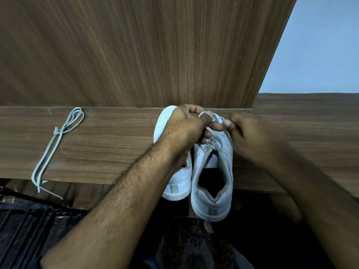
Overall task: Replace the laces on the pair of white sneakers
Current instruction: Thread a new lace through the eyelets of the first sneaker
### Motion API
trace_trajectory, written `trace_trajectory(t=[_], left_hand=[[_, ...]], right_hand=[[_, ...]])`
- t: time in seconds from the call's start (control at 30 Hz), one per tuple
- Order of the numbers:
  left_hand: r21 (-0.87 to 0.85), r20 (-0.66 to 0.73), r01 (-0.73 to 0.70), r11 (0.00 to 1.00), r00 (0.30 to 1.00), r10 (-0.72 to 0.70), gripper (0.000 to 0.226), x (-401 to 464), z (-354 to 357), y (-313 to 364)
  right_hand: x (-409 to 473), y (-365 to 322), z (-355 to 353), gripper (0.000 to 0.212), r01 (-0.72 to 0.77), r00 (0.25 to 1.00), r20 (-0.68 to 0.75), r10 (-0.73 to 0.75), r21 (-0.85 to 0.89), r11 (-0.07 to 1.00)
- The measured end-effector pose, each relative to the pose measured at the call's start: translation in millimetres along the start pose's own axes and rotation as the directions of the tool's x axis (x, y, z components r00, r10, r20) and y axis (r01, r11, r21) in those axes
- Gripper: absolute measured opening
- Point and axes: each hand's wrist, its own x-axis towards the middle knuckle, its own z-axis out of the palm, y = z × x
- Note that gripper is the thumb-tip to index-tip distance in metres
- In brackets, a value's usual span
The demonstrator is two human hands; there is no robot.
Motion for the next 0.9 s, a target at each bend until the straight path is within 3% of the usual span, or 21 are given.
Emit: trace_trajectory(t=[0.07, 0.13, 0.3, 0.47, 0.63, 0.8, 0.9], left_hand=[[0.038, -0.019, -0.01, 0.999, 1.0, 0.011, 0.023, 2.0, 1.2, -0.9], [0.05, -0.039, -0.011, 0.999, 0.999, 0.013, 0.025, 4.0, 2.2, -1.8], [0.007, 0.013, 0.001, 1.0, 1.0, -0.001, 0.029, 1.6, 4.0, 0.4], [-0.039, 0.086, 0.067, 0.997, 0.994, -0.064, 0.029, 1.1, 1.7, 1.3], [-0.048, 0.063, 0.17, 0.984, 0.984, -0.167, 0.033, 2.3, 0.1, 3.5], [-0.045, 0.136, 0.197, 0.979, 0.972, -0.19, 0.042, 1.6, -2.6, 7.0], [0.023, 0.17, 0.101, 0.995, 0.98, -0.103, 0.07, -1.9, -2.9, 7.2]], right_hand=[[-3.2, -14.7, -1.6, 0.022, 0.088, 0.996, -0.023, -0.086, 0.373, 0.924], [-4.2, -22.8, 1.2, 0.012, 0.069, 0.993, 0.041, -0.113, 0.573, 0.817], [-4.3, -21.5, 4.8, 0.017, 0.107, 0.99, -0.004, -0.142, 0.675, 0.73], [-2.8, -16.5, -0.6, 0.034, 0.216, 0.976, -0.099, -0.193, 0.507, 0.834], [-6.6, -18.9, 1.1, 0.02, 0.352, 0.92, -0.209, -0.332, 0.066, 0.934], [-2.5, -18.1, 2.3, 0.008, 0.321, 0.942, -0.104, -0.319, 0.0, 0.947], [-1.4, -18.0, 0.4, 0.007, 0.302, 0.947, -0.123, -0.298, 0.018, 0.953]])
